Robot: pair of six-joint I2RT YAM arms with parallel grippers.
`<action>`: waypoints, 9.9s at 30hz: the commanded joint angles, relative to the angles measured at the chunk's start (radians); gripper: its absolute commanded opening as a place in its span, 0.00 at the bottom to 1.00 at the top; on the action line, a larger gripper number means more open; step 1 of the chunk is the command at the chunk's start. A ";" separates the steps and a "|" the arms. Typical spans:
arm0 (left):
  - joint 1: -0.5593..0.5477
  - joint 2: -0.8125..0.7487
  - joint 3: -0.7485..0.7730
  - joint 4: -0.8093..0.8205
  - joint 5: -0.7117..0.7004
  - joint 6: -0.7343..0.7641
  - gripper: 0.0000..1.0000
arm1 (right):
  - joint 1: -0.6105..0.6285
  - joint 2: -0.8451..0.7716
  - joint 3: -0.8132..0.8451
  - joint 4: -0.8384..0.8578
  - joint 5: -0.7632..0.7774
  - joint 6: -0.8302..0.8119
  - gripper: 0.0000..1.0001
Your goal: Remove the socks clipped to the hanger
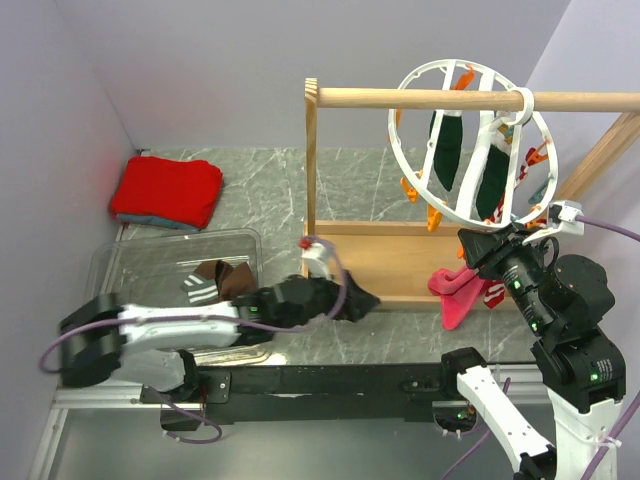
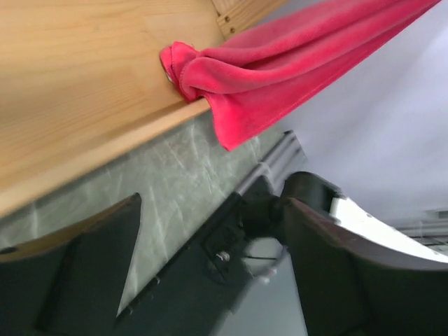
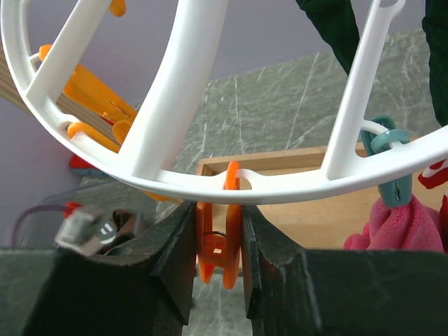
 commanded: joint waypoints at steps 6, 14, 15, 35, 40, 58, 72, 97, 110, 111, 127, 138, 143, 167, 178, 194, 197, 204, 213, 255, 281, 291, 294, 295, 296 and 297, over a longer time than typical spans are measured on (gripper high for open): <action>-0.091 0.532 0.364 0.361 -0.027 0.573 0.99 | 0.002 -0.012 -0.012 -0.035 -0.005 0.009 0.00; -0.094 0.827 0.580 0.533 -0.018 0.869 0.97 | 0.001 -0.032 -0.023 -0.026 -0.005 0.028 0.00; -0.094 0.877 0.610 0.525 -0.022 0.871 0.97 | 0.001 -0.032 -0.022 -0.027 0.010 0.028 0.00; -0.091 0.913 0.850 0.311 0.079 0.702 0.11 | 0.001 -0.038 -0.002 -0.072 -0.005 0.004 0.56; -0.099 0.780 0.761 0.229 0.151 0.642 0.10 | 0.001 -0.048 0.054 -0.112 -0.029 0.002 0.75; -0.107 0.404 0.560 0.085 0.340 0.521 0.16 | -0.001 -0.098 0.241 -0.185 -0.057 0.019 1.00; -0.107 0.137 0.428 0.010 0.349 0.457 0.17 | 0.001 -0.167 0.274 -0.130 -0.006 0.038 1.00; -0.107 -0.333 0.244 -0.237 -0.007 0.495 0.26 | 0.001 -0.124 0.252 -0.116 0.100 0.009 0.99; -0.107 -0.377 0.240 -0.280 -0.073 0.507 0.32 | 0.001 -0.033 0.055 0.012 -0.100 -0.099 0.93; -0.105 -0.377 0.240 -0.282 -0.073 0.507 0.32 | 0.002 -0.029 0.051 0.016 -0.097 -0.105 0.92; -0.107 -0.376 0.234 -0.306 -0.061 0.471 0.37 | 0.001 -0.018 -0.069 0.166 -0.079 -0.146 0.83; -0.107 -0.359 0.197 -0.342 -0.062 0.441 0.82 | 0.001 -0.036 -0.077 0.212 -0.154 -0.077 0.76; -0.107 -0.308 0.230 -0.176 0.114 0.489 0.77 | 0.002 -0.036 -0.066 0.201 -0.172 -0.064 0.76; -0.107 0.307 0.441 0.275 -0.019 0.665 0.95 | 0.002 -0.041 -0.035 0.095 -0.161 -0.016 0.76; -0.105 0.376 0.535 0.252 -0.007 0.638 0.85 | 0.002 0.062 0.101 -0.104 -0.085 0.005 0.76; -0.105 0.511 0.673 0.243 0.024 0.609 0.24 | 0.024 0.183 0.228 -0.236 0.064 0.007 0.70; -0.105 0.528 0.699 0.229 0.050 0.599 0.15 | 0.036 0.205 0.262 -0.267 0.093 -0.004 0.68; -0.105 0.552 0.763 0.203 0.108 0.566 0.05 | 0.077 0.235 0.255 -0.280 0.132 -0.022 0.68; -0.108 0.583 0.810 0.168 0.163 0.527 0.01 | 0.106 0.278 0.271 -0.280 0.192 -0.047 0.67; -0.114 0.558 0.765 0.140 0.195 0.449 0.01 | 0.226 0.266 0.123 -0.178 0.460 -0.021 0.21; -0.111 -0.055 0.118 -0.110 0.016 0.290 0.01 | 0.226 0.162 0.000 -0.061 0.389 -0.024 0.00; 0.089 -0.550 -0.039 -0.447 -0.239 0.156 0.01 | 0.225 0.159 -0.006 -0.044 0.343 -0.027 0.00; 0.207 -0.601 0.030 -0.575 -0.252 0.173 0.01 | 0.225 0.159 -0.020 -0.043 0.340 -0.027 0.00; 0.232 -0.604 0.061 -0.606 -0.265 0.181 0.01 | 0.225 0.157 -0.025 -0.041 0.340 -0.025 0.00; 0.252 -0.603 0.123 -0.628 -0.277 0.213 0.01 | 0.225 0.154 -0.032 -0.040 0.339 -0.025 0.00; 0.283 -0.588 0.153 -0.654 -0.292 0.234 0.01 | 0.225 0.156 -0.035 -0.037 0.336 -0.025 0.00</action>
